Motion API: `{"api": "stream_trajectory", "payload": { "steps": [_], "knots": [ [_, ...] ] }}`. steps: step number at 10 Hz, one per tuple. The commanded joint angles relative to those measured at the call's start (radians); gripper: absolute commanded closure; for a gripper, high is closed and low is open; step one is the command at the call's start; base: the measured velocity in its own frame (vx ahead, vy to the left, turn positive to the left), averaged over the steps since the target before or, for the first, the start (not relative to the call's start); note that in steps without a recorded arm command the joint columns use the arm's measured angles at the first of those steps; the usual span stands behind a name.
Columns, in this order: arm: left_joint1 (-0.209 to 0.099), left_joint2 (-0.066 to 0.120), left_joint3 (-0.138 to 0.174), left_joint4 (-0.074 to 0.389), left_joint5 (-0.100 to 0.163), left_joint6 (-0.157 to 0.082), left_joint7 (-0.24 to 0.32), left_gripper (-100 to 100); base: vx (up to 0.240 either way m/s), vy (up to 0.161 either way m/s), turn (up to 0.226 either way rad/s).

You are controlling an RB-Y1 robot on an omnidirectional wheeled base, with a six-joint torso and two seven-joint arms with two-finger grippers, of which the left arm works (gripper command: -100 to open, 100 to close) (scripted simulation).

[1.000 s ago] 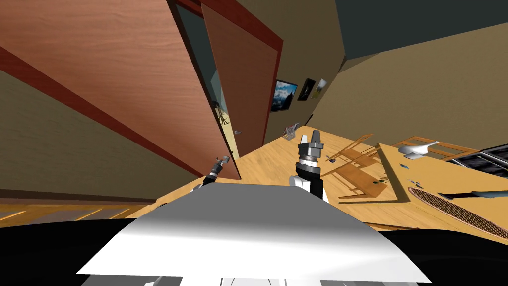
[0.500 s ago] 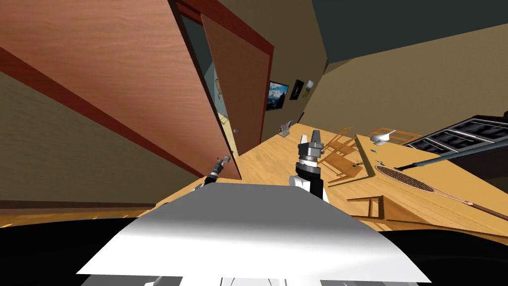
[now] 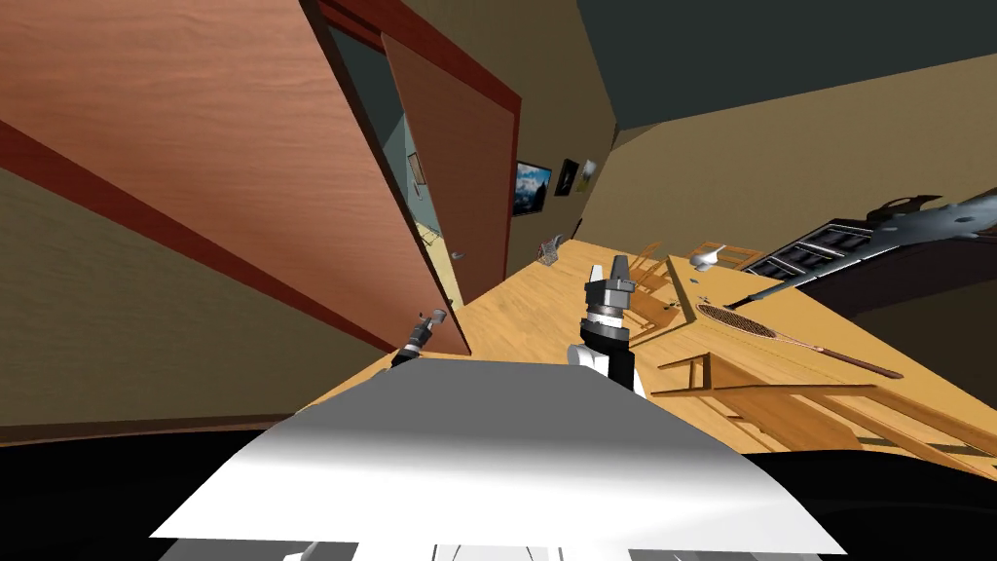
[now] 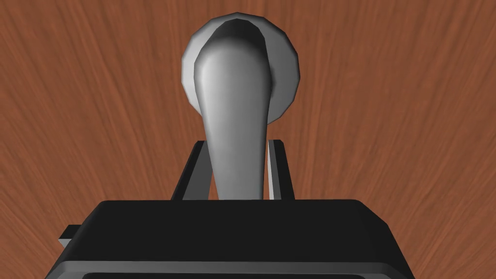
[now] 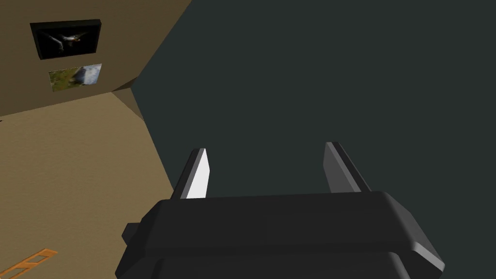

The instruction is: Pull the door open

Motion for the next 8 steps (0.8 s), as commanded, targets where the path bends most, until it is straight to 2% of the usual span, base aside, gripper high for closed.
{"api": "stream_trajectory", "payload": {
  "steps": [1, 2, 4, 5, 6, 8],
  "knots": [
    [0.026, 0.008, -0.002, 0.002, -0.002, -0.028, 0.015, 100, -0.111, 0.032, -0.187],
    [0.035, 0.015, 0.001, 0.008, -0.001, -0.044, 0.02, 100, -0.121, 0.057, -0.221],
    [0.035, 0.015, 0.001, 0.008, -0.001, -0.044, 0.02, 100, -0.056, 0.008, -0.006],
    [0.053, 0.028, 0.006, 0.021, 0.001, -0.075, 0.03, 100, -0.082, 0.012, -0.185],
    [0.061, 0.034, 0.008, 0.027, 0.002, -0.089, 0.034, 100, -0.128, 0.03, -0.211],
    [0.087, 0.054, 0.015, 0.045, 0.004, -0.134, 0.049, 100, -0.154, 0.071, -0.202]
  ]
}}
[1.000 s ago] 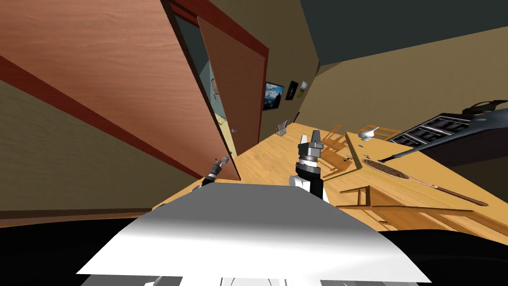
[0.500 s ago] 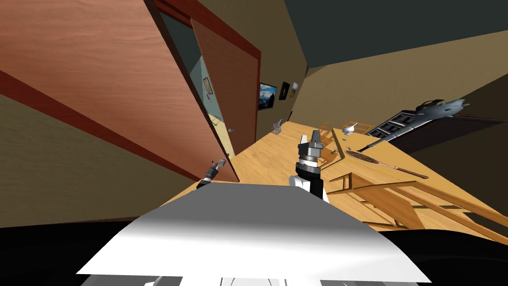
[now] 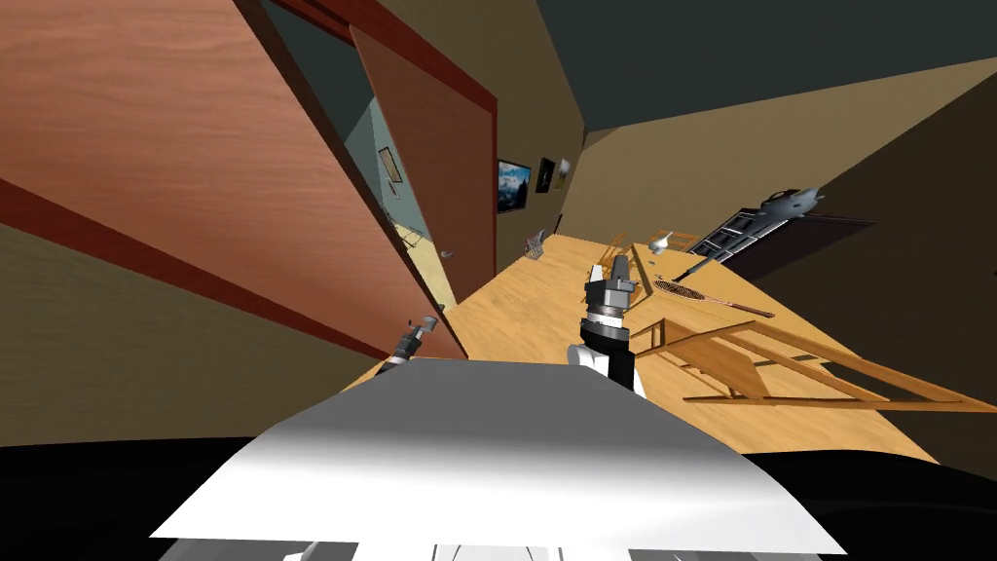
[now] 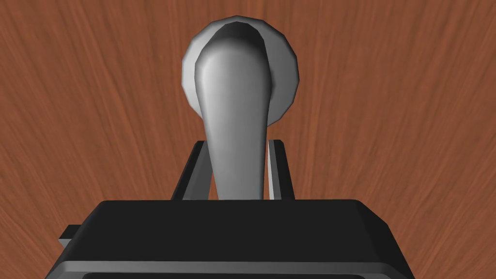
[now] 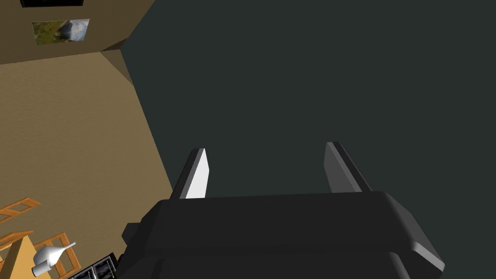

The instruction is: Pull the door open

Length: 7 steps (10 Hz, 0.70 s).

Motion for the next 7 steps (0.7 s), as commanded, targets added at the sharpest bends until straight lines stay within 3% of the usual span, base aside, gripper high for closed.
{"api": "stream_trajectory", "payload": {
  "steps": [1, 7],
  "knots": [
    [0.0, 0.0, 0.0, 0.0, 0.0, 0.0, 0.0, 100, -0.073, 0.037, -0.032],
    [0.03, 0.013, 0.003, 0.025, -0.009, -0.057, 0.015, 100, -0.179, 0.065, -0.164]
  ]
}}
